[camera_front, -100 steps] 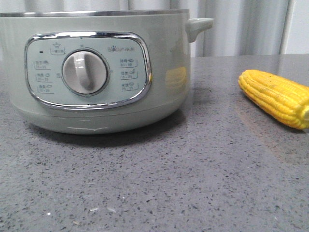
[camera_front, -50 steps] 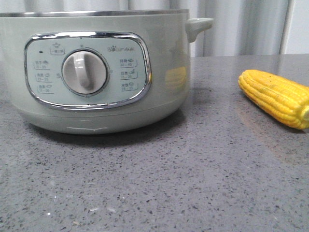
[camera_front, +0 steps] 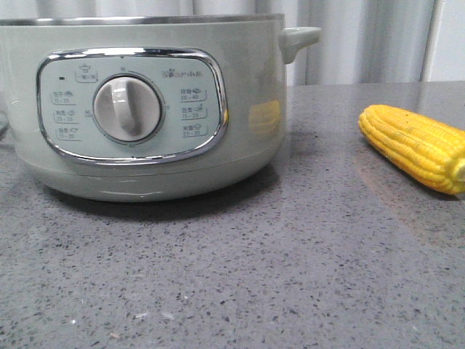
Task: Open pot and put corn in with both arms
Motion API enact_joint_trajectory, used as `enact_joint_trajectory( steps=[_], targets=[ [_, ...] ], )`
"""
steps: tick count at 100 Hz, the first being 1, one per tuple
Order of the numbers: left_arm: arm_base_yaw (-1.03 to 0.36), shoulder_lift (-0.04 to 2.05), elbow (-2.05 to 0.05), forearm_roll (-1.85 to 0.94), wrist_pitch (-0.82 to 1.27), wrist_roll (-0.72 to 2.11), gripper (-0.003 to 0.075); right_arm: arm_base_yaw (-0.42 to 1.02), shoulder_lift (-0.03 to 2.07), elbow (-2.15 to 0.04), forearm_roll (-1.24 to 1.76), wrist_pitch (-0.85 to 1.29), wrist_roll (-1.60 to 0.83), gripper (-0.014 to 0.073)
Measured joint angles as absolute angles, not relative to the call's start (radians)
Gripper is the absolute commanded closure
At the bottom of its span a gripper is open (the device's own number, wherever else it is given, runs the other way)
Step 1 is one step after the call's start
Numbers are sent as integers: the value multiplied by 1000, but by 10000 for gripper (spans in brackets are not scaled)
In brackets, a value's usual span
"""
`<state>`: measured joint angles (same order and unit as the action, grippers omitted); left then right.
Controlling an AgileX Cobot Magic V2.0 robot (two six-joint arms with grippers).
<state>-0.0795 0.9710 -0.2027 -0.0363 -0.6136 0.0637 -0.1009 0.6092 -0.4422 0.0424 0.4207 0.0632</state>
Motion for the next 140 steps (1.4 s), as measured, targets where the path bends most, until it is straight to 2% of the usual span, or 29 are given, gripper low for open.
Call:
enact_joint_trajectory(
  steps=[36, 73, 83, 95, 102, 140],
  targets=[
    [-83, 1167, -203, -36, -786, 64, 690, -101, 609, -442, 42, 421, 63, 610],
    [-83, 1260, -204, -17, -862, 64, 680, -101, 609, -442, 42, 421, 63, 610],
    [-83, 1269, -204, 0, -868, 64, 609, -101, 609, -442, 42, 421, 63, 610],
    [-83, 1272, -204, 14, -874, 64, 465, -101, 609, -442, 42, 421, 63, 610],
    [-83, 1272, -206, 20, -874, 64, 410, -101, 609, -442, 42, 421, 63, 610],
    [-83, 1273, -215, 27, -935, 37, 334, -101, 609, -442, 42, 415, 63, 610]
  ],
)
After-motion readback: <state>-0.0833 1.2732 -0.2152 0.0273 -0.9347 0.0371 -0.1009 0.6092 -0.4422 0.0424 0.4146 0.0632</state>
